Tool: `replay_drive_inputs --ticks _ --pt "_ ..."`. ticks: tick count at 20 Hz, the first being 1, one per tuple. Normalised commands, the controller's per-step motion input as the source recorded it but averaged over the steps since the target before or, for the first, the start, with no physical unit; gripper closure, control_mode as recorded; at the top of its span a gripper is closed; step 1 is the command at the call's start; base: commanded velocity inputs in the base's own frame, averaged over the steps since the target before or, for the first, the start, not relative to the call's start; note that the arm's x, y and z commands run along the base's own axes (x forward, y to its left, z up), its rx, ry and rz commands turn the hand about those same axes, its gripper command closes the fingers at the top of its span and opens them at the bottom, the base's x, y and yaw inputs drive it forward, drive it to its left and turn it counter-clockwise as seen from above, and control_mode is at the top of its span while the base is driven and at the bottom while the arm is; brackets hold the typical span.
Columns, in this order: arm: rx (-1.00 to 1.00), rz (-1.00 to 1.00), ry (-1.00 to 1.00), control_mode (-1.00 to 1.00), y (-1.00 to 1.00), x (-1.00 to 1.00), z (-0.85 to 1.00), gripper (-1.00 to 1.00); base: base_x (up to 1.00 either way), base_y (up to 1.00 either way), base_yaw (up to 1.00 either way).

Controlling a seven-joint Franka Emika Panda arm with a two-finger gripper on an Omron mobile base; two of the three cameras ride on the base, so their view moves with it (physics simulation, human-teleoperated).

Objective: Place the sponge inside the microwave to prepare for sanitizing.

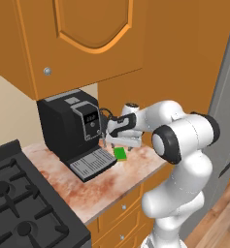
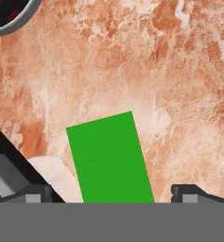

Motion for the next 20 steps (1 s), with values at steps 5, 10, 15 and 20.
replay_drive_inputs --ticks 5,10,15,20 --pt "0.00 -0.05 0.00 -1.00 0.05 0.00 -0.11 -1.00 0.00 0.00 0.00" --pt "0.00 -0.03 0.00 -1.00 0.00 0.05 -0.04 -1.00 0.00 0.00 0.00" --pt "0.00 -0.02 0.00 -1.00 0.00 0.05 -0.10 -1.00 0.00 0.00 0.00" --pt "0.00 0.00 0.00 -1.00 0.00 0.01 -0.04 -1.00 0.00 0.00 0.00"
